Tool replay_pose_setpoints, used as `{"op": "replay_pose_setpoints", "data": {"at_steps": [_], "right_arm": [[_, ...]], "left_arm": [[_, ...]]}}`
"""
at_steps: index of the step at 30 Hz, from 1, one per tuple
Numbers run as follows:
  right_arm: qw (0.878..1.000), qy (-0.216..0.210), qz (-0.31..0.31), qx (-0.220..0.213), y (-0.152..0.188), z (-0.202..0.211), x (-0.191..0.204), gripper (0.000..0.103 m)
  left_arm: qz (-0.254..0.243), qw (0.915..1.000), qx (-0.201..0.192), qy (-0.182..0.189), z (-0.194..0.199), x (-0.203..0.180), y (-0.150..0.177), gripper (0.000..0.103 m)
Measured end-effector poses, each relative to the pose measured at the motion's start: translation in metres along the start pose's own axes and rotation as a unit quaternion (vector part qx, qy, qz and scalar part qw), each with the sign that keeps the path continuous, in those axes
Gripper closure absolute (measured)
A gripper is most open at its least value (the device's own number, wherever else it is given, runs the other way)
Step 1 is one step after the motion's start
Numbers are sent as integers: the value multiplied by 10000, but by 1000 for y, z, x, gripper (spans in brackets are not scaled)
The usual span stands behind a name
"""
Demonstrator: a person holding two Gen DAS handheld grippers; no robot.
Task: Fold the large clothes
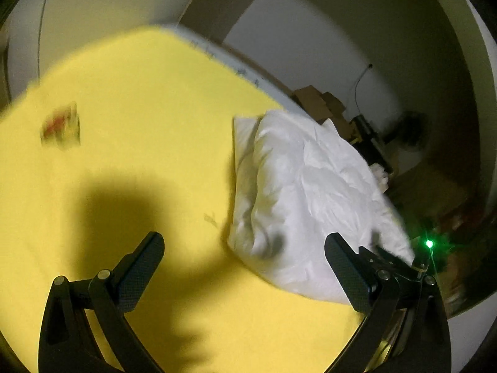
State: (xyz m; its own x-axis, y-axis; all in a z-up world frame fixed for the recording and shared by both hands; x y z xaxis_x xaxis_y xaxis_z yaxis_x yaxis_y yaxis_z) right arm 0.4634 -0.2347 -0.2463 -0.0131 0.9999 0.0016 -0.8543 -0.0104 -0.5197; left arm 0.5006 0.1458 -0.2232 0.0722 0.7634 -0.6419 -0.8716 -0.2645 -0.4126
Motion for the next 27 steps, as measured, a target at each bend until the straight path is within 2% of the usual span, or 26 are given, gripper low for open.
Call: {"op": "replay_pose_setpoints", "data": {"at_steps": [1,2,3,4,5,7,9,11,13,14,16,19,22,23,24,25,26,27], "right_arm": [[9997,-190,-162,-64,-1,8,0,0],[9958,-698,-524,-275,-3,27,-1,0],[9905,-1068,-762,-407,-4,42,-1,0],[9802,-1537,-1062,-660,-6,66,-5,0],[9756,-1649,-1194,-824,-7,78,-9,0],[9732,-1639,-1267,-999,-9,96,-18,0],[9815,-1271,-1163,-837,-13,97,-24,0],[9883,-936,-999,-667,-21,89,-28,0],[9898,-604,-1126,-635,-41,73,-37,0],[9895,-567,-1207,-554,-51,63,-38,0],[9878,-611,-1385,-354,-83,31,-38,0],[9823,-707,-1726,-197,-109,-4,-36,0],[9603,-1437,-2390,-96,-129,-40,-31,0],[9544,-1600,-2519,77,-126,-60,-29,0],[9537,-1553,-2557,317,-117,-77,-27,0],[9598,-1388,-2384,526,-107,-93,-24,0],[9740,-1091,-1939,437,-105,-95,-17,0],[9800,-889,-1696,538,-103,-96,-11,0]], "left_arm": [[221,9995,122,209,-3,4,3,0],[363,9987,159,324,-5,9,6,0],[432,9982,152,382,-5,11,6,0],[467,9978,131,447,-5,13,7,0],[461,9978,128,463,-5,14,8,0],[427,9978,115,484,-6,14,8,0],[443,9976,128,523,-7,11,9,0],[448,9970,143,607,-6,3,12,0],[402,9972,139,615,-5,-3,14,0],[372,9973,138,615,-4,-7,16,0],[390,9971,135,645,-3,-11,17,0],[482,9964,119,694,5,-11,23,0],[517,9963,95,673,10,-8,26,0],[529,9964,101,656,10,-6,26,0],[538,9964,106,652,10,-5,26,0],[549,9963,104,650,10,-4,26,0],[570,9964,81,626,10,-1,25,0],[584,9965,58,599,13,1,25,0]]}}
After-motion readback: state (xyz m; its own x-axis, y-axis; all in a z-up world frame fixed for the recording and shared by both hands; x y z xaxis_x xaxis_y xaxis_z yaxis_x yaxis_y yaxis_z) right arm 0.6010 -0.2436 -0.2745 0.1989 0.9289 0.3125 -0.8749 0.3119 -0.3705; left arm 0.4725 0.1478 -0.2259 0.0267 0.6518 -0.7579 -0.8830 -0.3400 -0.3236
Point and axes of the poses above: each gripper's, at about its wrist camera, not at the fingertips, and z roughly against the way its jaws point, x to its left, y to its underside, the point moved 9 cm from there along -z, roughly the way its jaws point, and after that the axes turned 2 degrees about -z, right-handed, at the moved point
